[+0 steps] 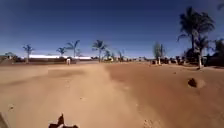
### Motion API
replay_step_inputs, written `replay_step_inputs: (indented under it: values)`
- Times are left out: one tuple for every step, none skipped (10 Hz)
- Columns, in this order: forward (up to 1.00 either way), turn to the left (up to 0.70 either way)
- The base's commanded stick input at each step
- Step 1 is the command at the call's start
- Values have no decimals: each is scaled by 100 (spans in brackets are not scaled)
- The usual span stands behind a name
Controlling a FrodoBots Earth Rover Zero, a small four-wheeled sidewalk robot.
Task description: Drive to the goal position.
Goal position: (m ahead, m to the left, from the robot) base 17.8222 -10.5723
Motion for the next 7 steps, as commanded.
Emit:
replay_step_inputs:
  values:
    - [70, 0]
    - [70, 0]
    - [70, 0]
    - [70, 0]
    - [70, 0]
    - [70, 0]
    - [70, 0]
